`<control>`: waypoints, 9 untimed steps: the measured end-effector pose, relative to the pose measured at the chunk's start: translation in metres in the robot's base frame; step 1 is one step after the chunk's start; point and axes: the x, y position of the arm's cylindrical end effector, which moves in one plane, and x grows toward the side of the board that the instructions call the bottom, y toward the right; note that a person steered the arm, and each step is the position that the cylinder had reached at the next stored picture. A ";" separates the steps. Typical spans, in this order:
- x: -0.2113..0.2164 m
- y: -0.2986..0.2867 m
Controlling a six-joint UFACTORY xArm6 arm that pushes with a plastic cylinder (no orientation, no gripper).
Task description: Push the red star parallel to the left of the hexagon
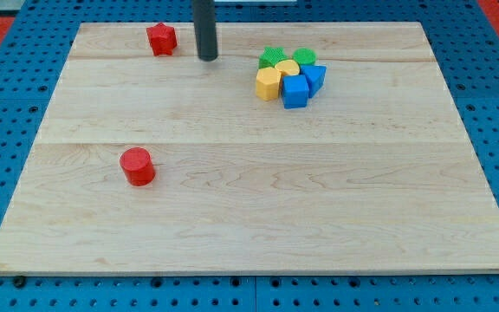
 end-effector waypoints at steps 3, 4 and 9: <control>-0.075 -0.142; -0.089 -0.088; -0.031 -0.059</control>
